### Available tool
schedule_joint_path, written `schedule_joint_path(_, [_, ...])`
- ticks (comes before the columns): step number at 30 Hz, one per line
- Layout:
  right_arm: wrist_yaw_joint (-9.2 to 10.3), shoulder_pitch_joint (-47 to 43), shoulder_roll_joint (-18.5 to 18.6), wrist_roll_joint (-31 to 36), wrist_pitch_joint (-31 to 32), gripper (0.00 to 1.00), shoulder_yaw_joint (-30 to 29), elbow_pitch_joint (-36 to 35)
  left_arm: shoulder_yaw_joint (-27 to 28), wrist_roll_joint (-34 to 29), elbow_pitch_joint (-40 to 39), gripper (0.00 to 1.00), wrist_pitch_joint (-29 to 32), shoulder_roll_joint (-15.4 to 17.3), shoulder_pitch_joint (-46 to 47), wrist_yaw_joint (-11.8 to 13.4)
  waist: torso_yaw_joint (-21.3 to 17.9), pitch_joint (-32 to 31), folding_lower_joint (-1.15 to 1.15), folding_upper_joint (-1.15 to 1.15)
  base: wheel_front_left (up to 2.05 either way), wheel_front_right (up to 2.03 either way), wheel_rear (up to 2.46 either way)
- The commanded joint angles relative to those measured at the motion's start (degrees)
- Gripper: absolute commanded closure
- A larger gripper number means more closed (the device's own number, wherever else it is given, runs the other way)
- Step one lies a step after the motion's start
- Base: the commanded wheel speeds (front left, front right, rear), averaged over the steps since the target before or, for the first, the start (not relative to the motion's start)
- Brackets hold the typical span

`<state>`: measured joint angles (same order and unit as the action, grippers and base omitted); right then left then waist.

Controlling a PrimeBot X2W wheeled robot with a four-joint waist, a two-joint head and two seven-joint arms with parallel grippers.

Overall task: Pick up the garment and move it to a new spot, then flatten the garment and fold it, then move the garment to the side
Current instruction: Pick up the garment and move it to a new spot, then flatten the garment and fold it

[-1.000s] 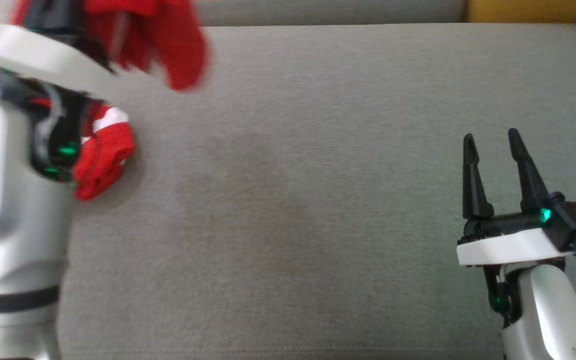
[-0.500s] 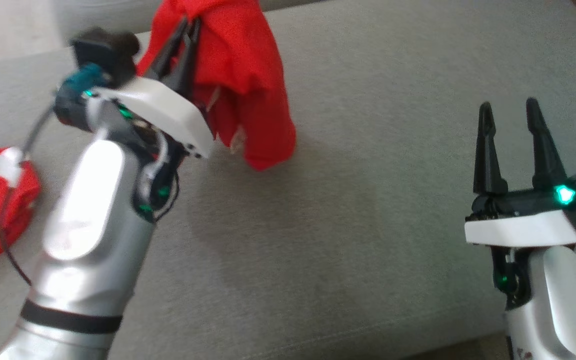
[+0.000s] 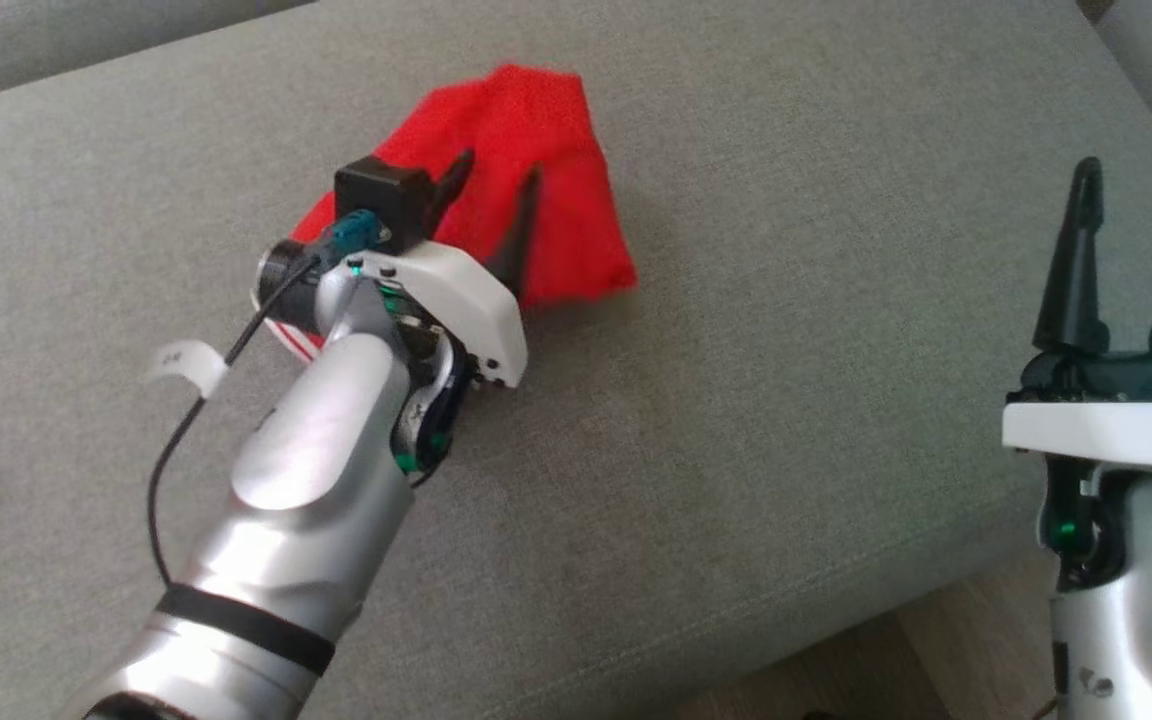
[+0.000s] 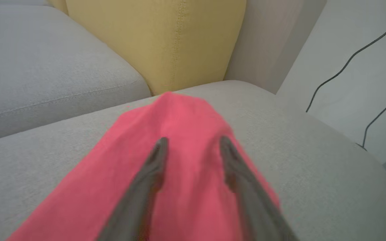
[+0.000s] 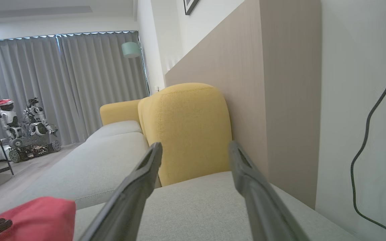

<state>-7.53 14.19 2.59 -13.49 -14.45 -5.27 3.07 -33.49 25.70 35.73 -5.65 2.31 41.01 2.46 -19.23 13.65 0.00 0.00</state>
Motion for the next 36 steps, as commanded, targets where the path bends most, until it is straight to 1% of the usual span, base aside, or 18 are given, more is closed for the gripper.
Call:
schedule_joint_path(1, [0.04,1.9,0.3,0.5,-0.5,0.0,1.3,-1.5,0.9,1.4,-1.9,0.0,-1.1,0.6,2.9,-0.1,0.3,-0.4,0.0,0.0,0.0,0.0,0.0])
schedule_joint_path(4, [0.04,1.8,0.3,1.5,-0.5,0.0,0.5,-1.0,0.2,4.6,-1.6,0.0,-3.8,0.6,3.7,1.5,1.5,-1.2,0.0,0.0,0.0,0.0,0.0])
schedule_joint_path(8, [0.04,1.2,0.3,2.9,-0.5,0.0,0.0,-0.6,1.6,5.4,-0.9,0.0,-6.9,0.8,4.9,2.8,4.4,-2.6,0.0,0.0,0.0,0.0,0.0])
schedule_joint_path(10, [0.04,0.7,0.3,3.5,-0.5,0.0,-0.4,-0.4,2.4,4.7,-1.1,0.0,-7.9,2.1,4.9,3.3,6.2,-3.5,0.0,0.0,0.0,0.0,0.0])
schedule_joint_path(13, [0.04,-0.3,0.3,4.3,-0.5,0.0,-0.8,0.0,3.6,3.2,-2.9,0.0,-8.8,4.9,3.6,4.6,9.1,-4.8,0.0,0.0,0.0,0.0,0.0])
schedule_joint_path(16, [0.04,-1.4,0.3,5.4,-0.5,0.0,-1.0,0.3,5.1,2.0,-5.9,0.0,-9.2,7.4,0.3,5.9,12.4,-6.2,0.0,0.0,0.0,0.0,0.0])
schedule_joint_path(19, [0.04,-2.8,0.3,6.8,-0.5,0.0,-0.9,0.5,6.6,0.9,-10.3,0.0,-9.3,9.6,-5.2,6.9,15.7,-7.7,0.0,0.0,0.0,0.0,0.0])
schedule_joint_path(22, [0.04,-4.6,0.3,7.8,-0.5,0.0,-1.3,0.8,8.8,0.2,-15.5,0.0,-9.3,10.5,-12.8,8.1,18.7,-9.0,0.0,0.0,0.0,0.0,0.0])
schedule_joint_path(26, [0.04,-6.6,0.3,9.3,-0.5,0.0,-1.8,1.1,11.1,-1.4,-21.9,0.0,-9.3,10.2,-23.0,8.8,21.7,-10.3,0.0,0.0,0.0,0.0,0.0])
schedule_joint_path(29, [0.04,-7.5,0.3,10.0,-0.5,0.0,-1.6,1.4,13.3,-2.7,-25.0,0.0,-9.3,8.7,-28.8,9.0,23.0,-10.7,0.0,0.0,0.0,0.0,0.0])
schedule_joint_path(32, [0.04,-7.7,0.3,10.8,-0.5,0.0,-1.3,1.6,15.1,-4.2,-26.8,0.0,-9.3,6.7,-31.7,8.2,24.1,-10.8,0.0,0.0,0.0,0.0,0.0])
schedule_joint_path(36, [0.04,-7.5,0.3,11.3,-0.1,0.0,-0.3,0.8,16.8,-4.9,-27.9,0.0,-9.3,4.6,-32.5,6.9,25.1,-10.6,0.0,0.0,0.0,0.0,0.0])
